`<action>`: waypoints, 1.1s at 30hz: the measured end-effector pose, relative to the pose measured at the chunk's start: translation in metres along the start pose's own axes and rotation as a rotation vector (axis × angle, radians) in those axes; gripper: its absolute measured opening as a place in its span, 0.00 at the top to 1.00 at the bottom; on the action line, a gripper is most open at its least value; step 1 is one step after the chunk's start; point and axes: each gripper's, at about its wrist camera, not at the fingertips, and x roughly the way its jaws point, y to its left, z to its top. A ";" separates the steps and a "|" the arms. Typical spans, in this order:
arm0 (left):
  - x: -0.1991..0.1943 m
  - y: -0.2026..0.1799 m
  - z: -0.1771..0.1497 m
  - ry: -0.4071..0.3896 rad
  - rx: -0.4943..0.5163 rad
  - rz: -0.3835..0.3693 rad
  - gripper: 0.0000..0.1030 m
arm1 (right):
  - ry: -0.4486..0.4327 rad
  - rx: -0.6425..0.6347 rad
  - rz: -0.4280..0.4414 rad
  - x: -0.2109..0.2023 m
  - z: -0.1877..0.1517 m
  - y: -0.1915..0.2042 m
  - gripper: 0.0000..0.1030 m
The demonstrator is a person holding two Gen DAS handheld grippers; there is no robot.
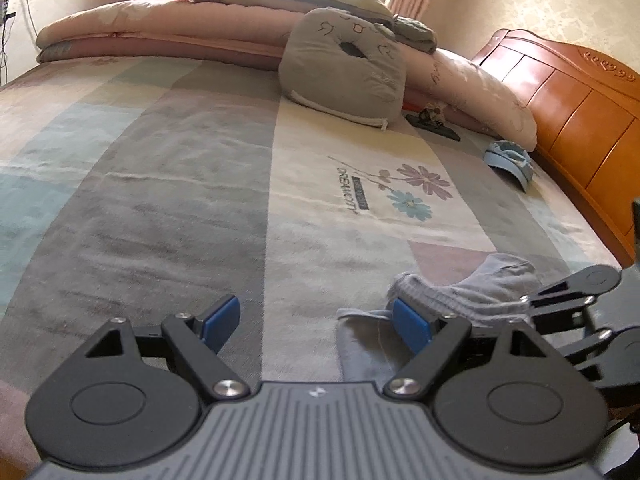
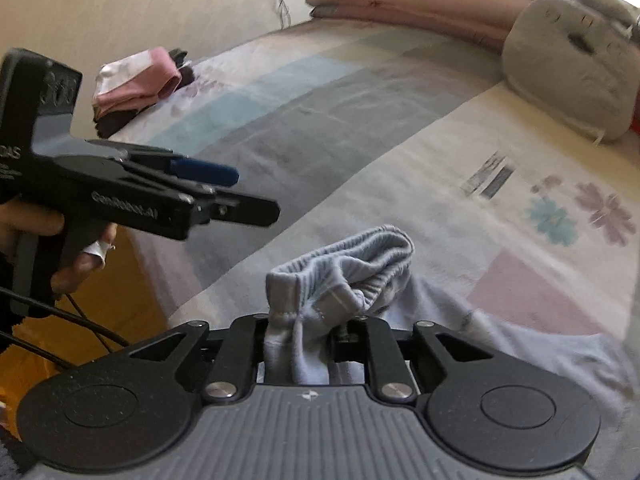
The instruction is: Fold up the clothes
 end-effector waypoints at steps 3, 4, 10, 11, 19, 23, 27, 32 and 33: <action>-0.002 0.001 -0.003 0.002 -0.004 0.009 0.19 | 0.022 -0.016 0.008 0.012 -0.004 0.005 0.80; -0.003 0.002 -0.004 0.003 -0.006 0.012 0.19 | 0.027 -0.019 0.009 0.015 -0.005 0.006 0.79; -0.003 0.002 -0.007 0.007 -0.016 0.029 0.19 | 0.059 -0.006 0.030 0.033 -0.006 0.008 0.73; -0.004 0.002 -0.007 0.008 -0.015 0.030 0.19 | 0.070 -0.003 0.035 0.036 -0.006 0.008 0.66; -0.004 -0.009 -0.001 0.009 0.017 0.012 0.19 | -0.018 0.159 0.175 -0.001 -0.006 -0.024 0.33; 0.007 -0.036 0.004 0.016 0.073 -0.098 0.14 | -0.069 0.219 0.037 -0.039 -0.017 -0.059 0.31; 0.035 -0.073 0.000 0.069 0.124 -0.272 0.14 | -0.067 0.285 -0.158 -0.069 -0.048 -0.095 0.31; 0.072 -0.074 -0.020 0.164 0.086 -0.260 0.17 | -0.045 0.359 -0.293 -0.091 -0.100 -0.118 0.32; 0.074 -0.066 -0.022 0.173 0.072 -0.240 0.22 | -0.043 0.370 -0.303 -0.095 -0.109 -0.121 0.32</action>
